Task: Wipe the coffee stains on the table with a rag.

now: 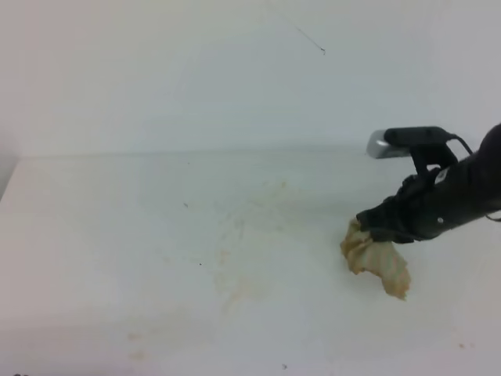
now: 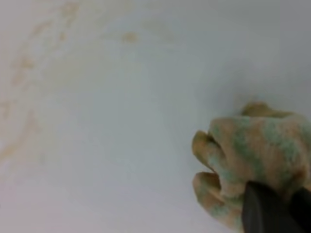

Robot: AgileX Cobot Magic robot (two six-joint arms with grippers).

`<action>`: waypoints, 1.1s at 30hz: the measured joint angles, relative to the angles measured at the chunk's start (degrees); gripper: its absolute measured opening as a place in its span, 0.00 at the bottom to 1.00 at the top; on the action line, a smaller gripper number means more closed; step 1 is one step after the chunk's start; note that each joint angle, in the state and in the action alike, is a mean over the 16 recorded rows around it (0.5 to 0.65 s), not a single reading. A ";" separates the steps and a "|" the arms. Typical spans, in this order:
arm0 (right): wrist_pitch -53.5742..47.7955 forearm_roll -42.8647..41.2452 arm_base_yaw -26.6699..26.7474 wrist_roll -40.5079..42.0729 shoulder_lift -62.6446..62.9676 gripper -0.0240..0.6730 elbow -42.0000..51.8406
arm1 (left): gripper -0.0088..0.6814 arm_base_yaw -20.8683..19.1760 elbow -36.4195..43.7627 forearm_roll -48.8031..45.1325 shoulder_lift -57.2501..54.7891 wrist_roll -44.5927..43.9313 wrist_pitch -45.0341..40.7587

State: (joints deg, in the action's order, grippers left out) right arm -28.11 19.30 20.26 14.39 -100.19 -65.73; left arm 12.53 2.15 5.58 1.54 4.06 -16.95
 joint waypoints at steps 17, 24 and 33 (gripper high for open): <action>1.62 -8.23 0.01 -2.57 12.28 0.55 4.95 | 0.01 0.00 0.00 0.00 -0.09 0.00 0.00; -2.24 -19.19 0.00 -8.85 29.31 0.24 8.04 | 0.01 0.00 0.00 0.00 0.00 0.00 0.00; -2.77 -31.74 0.00 -20.15 50.71 0.04 19.88 | 0.01 0.00 0.00 0.00 0.00 0.00 0.00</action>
State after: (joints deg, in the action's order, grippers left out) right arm -30.88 -12.44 20.26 -5.76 -49.48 -45.85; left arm 12.53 2.15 5.58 1.54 4.06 -16.95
